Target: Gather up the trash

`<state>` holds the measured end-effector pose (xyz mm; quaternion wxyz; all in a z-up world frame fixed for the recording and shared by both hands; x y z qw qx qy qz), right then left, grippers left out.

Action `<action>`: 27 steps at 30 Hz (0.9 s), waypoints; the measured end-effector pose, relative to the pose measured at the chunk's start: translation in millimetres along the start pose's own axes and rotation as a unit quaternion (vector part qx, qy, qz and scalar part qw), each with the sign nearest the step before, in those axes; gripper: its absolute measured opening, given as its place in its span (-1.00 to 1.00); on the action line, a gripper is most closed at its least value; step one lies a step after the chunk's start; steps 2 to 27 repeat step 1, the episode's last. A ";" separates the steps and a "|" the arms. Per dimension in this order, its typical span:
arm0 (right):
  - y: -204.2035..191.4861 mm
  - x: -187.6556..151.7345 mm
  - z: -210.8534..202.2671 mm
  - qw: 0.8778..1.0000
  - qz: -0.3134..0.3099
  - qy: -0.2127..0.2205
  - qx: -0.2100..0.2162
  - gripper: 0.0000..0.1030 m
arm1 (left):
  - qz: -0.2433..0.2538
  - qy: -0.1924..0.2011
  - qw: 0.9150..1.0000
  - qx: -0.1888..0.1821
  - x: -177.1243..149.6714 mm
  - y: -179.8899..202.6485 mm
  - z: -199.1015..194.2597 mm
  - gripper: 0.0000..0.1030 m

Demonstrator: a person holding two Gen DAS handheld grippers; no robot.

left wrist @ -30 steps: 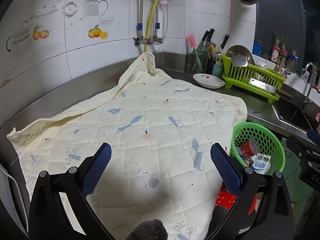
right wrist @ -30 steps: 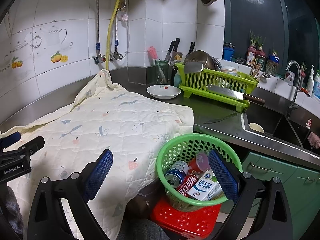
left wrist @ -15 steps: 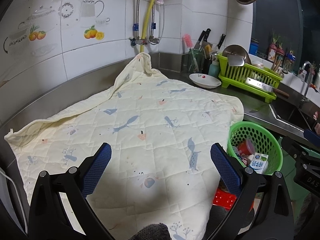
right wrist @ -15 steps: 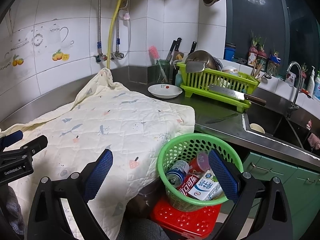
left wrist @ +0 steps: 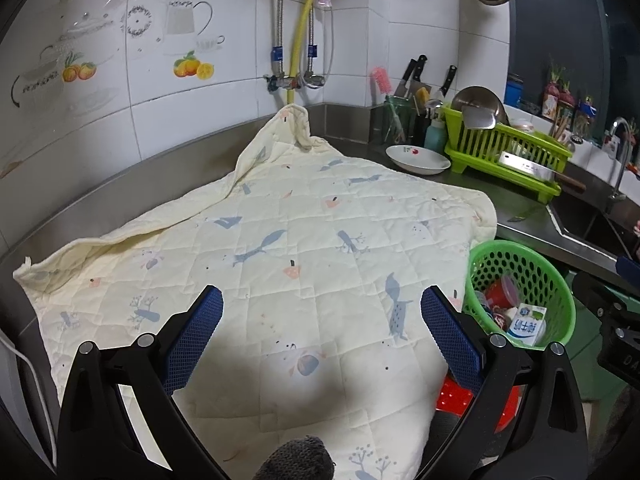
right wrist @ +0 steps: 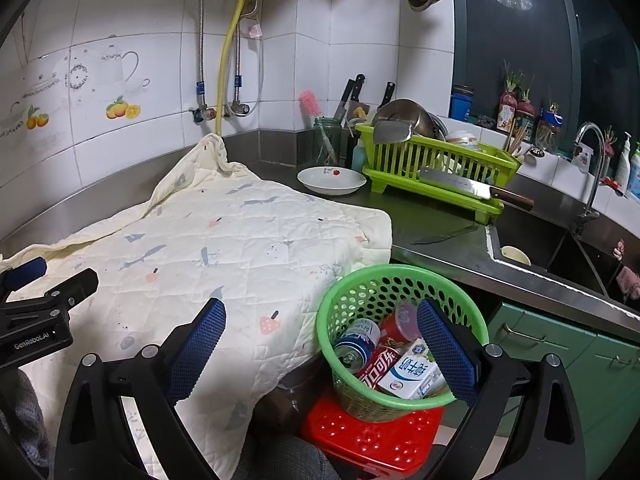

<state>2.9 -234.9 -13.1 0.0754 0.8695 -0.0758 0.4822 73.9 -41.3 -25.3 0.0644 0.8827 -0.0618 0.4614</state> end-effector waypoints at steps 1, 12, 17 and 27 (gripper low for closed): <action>0.0 -0.3 0.0 1.000 0.000 0.000 0.001 0.81 | -0.002 -0.001 1.000 0.001 -0.3 -1.3 0.6 0.90; 0.0 -0.3 0.0 1.000 0.000 0.000 0.001 0.81 | -0.002 -0.001 1.000 0.001 -0.3 -1.3 0.6 0.90; 0.0 -0.3 0.0 1.000 0.000 0.000 0.001 0.81 | -0.002 -0.001 1.000 0.001 -0.3 -1.3 0.6 0.90; 0.0 -0.3 0.0 1.000 0.000 0.000 0.001 0.81 | -0.002 -0.001 1.000 0.001 -0.3 -1.3 0.6 0.90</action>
Point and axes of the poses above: each gripper's, at about its wrist camera, not at the fingertips, and z roughly the way its jaws point, y to its right, x to its top, the point moved 3 cm from there along z, roughly the way its jaws point, and after that the axes turned 2 degrees about -z, right-handed, at the moved point
